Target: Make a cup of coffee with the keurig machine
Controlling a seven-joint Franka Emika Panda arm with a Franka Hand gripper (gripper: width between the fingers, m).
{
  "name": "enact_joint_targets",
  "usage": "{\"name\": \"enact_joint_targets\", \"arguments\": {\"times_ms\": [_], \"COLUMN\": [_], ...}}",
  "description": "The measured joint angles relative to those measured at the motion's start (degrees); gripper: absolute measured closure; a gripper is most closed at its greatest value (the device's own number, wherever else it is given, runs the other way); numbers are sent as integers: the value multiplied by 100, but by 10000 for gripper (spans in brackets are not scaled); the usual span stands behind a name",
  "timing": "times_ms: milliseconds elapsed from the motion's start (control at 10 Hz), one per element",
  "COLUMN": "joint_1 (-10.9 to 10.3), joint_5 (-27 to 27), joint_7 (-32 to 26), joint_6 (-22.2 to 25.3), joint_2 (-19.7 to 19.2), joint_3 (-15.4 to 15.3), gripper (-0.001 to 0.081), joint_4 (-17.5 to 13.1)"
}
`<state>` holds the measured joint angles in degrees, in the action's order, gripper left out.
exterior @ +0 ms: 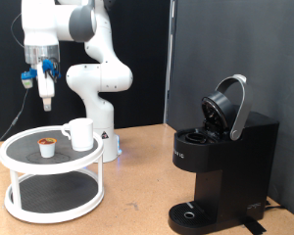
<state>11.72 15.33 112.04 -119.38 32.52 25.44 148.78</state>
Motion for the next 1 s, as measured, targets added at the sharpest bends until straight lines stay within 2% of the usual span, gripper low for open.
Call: {"name": "enact_joint_targets", "arguments": {"times_ms": [400,1000], "joint_1": [60,217], "joint_5": [256,607], "joint_7": [214,436], "joint_6": [-926,-1853], "joint_2": [-298,-692], "joint_3": [0,-1], "gripper": [72,72], "joint_4": [526,914]}}
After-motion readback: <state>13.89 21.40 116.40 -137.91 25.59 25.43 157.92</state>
